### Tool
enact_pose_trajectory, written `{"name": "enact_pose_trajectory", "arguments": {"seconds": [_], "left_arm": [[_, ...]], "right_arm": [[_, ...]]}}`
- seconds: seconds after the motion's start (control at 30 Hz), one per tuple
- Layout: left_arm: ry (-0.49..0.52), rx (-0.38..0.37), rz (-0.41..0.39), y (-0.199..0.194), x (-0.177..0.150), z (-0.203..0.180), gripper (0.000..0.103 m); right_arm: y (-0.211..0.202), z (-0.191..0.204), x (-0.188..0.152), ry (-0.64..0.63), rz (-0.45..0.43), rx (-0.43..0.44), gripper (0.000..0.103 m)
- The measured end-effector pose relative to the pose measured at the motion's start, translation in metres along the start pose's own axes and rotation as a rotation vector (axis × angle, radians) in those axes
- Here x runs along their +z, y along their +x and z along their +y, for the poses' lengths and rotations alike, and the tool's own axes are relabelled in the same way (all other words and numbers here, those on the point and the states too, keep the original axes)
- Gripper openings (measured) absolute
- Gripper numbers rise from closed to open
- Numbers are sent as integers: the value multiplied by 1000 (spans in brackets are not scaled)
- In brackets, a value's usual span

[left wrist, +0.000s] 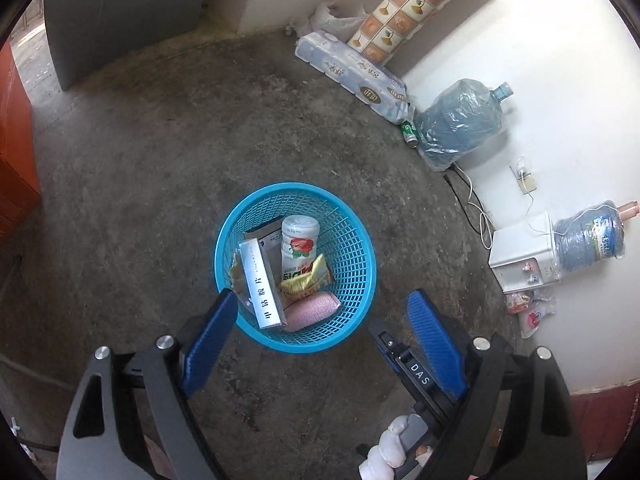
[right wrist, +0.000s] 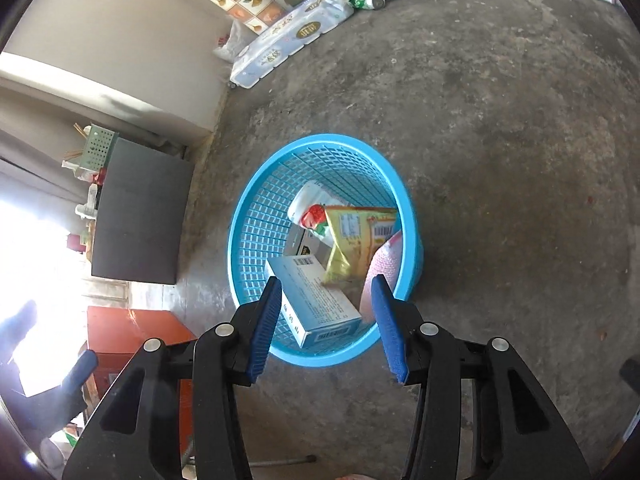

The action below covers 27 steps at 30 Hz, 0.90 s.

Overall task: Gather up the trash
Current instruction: 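Move both tools back toward the table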

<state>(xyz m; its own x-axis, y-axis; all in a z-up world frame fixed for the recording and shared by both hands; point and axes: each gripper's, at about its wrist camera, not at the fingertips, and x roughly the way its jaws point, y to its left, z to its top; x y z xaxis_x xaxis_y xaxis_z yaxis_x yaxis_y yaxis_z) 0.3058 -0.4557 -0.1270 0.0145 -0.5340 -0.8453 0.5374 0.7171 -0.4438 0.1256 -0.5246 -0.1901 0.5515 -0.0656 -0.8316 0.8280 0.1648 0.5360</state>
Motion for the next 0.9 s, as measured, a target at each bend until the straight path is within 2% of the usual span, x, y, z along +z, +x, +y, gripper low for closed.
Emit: {"name": "enact_pose_trajectory", "arguments": {"seconds": [0.17,0.3,0.4,0.53,0.67,0.8,0.9], "left_arm": [[63,-29,-51,-51,-15,-4,85],[105,-44,-167,-111,-39,-1,85],[106,-49,-245,-159,-59,11,85],[64,-53,-324,-221,-88,47,85],[11,-7,-421,-281,-125,96,85],[-37,104,-532,-333,-172,148,85],[-65,204,-581,-356,-200,185,85]], "right_arm": [[-28,-9,-27,-6,3,36,46],[-57,-14,-54,-26,12,58,47],[-74,-12,-70,-46,23,63,48],[-99,5,-83,-105,5,89,50],[-121,40,-90,-189,-3,156,51],[-136,90,-104,-312,12,243,54],[-137,129,-121,-392,73,331,55]]}}
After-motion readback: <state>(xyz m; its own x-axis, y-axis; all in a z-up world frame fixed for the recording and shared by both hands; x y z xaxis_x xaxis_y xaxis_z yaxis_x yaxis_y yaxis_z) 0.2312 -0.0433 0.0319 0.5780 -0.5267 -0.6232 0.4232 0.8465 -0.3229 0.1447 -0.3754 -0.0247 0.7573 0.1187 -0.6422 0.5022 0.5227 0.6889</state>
